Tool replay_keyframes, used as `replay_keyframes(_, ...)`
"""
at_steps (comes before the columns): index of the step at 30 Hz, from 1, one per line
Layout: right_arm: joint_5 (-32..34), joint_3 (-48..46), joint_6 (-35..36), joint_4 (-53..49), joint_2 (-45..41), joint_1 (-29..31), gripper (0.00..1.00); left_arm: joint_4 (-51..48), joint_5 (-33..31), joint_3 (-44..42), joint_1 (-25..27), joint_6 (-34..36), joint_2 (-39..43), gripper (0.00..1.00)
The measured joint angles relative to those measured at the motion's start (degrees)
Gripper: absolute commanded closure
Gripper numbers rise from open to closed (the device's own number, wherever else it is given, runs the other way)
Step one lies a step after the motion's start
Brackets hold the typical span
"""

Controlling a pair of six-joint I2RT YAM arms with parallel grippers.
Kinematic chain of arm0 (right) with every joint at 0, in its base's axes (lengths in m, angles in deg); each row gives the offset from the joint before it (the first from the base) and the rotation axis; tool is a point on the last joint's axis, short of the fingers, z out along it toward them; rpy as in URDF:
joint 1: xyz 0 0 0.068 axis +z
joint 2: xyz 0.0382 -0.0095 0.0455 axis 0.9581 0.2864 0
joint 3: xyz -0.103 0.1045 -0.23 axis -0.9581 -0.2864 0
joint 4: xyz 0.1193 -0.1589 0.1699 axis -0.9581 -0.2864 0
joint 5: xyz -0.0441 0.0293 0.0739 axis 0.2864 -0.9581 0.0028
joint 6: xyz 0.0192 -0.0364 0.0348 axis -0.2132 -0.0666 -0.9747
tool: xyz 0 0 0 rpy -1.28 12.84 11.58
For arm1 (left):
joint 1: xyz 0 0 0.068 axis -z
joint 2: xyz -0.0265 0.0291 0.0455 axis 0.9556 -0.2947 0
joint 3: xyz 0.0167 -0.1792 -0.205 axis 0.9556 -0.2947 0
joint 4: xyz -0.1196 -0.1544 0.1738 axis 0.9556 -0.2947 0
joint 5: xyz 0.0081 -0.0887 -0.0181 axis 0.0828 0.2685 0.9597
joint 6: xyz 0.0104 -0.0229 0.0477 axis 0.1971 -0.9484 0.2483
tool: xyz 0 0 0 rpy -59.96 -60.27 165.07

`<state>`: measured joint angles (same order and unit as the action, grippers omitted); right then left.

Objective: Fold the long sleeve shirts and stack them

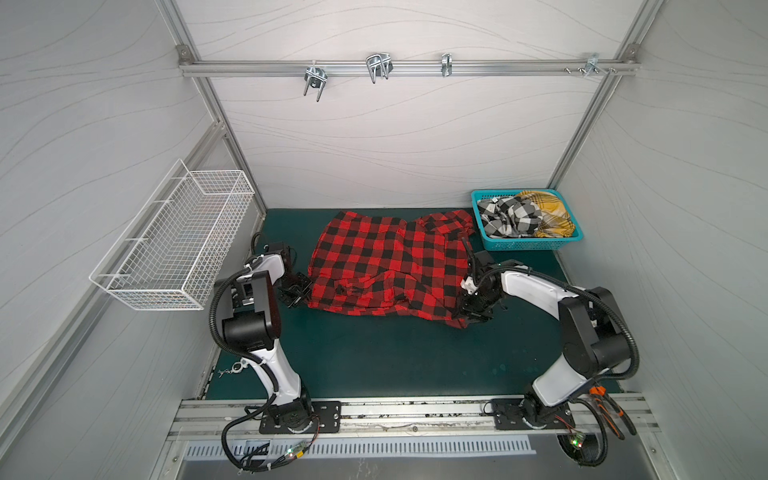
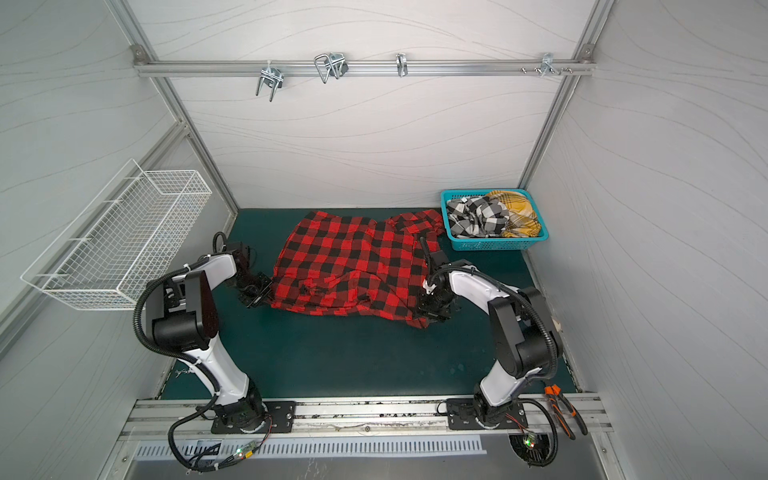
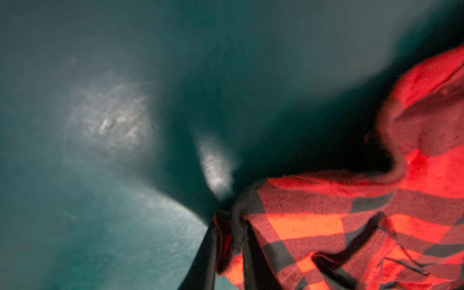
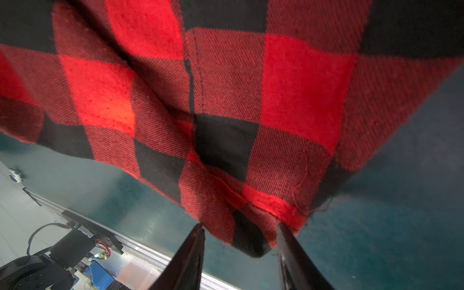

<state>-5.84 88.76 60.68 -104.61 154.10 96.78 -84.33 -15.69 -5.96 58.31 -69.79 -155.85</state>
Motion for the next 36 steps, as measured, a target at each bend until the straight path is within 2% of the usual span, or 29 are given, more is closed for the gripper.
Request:
replay_keyframes(5,-0.2,0.3,0.0,-0.1,-0.4,-1.2,0.52,-4.7,-3.2,0.0,0.1,0.4,3.3,1.0)
replay_keyframes(12,-0.9,0.3,-0.6,-1.9,-4.2,-8.4,0.47,-9.5,-5.1,1.0,2.4,0.5,13.9,1.0)
replay_keyframes(16,-2.8,-0.9,-2.4,-1.7,-5.5,-8.3,0.44,-9.5,-4.7,-1.3,3.5,0.1,17.7,1.0)
replay_keyframes(18,-2.7,-1.7,-3.1,-1.7,-6.0,-6.4,0.42,-9.7,-4.2,-2.9,3.5,0.0,18.2,1.0)
replay_keyframes(21,-0.6,-0.2,-2.7,-2.5,-5.0,-0.3,0.41,-9.7,-3.6,-5.3,3.5,0.0,18.2,1.0)
replay_keyframes(26,11.1,7.8,-1.1,-5.4,2.8,11.0,0.39,-9.6,-3.3,-6.4,3.5,0.0,18.2,1.0)
replay_keyframes(29,18.0,9.7,-0.9,-8.0,5.2,14.2,0.24,-9.3,-3.1,-6.4,3.5,0.0,18.2,1.0)
replay_keyframes(32,24.7,12.1,0.6,-10.8,6.5,16.5,0.18,-9.0,-2.9,-6.4,3.5,0.0,18.1,1.0)
replay_keyframes(36,30.3,16.2,3.3,-12.1,7.6,20.5,0.16,-8.7,-2.4,-6.5,3.4,0.0,17.9,1.0)
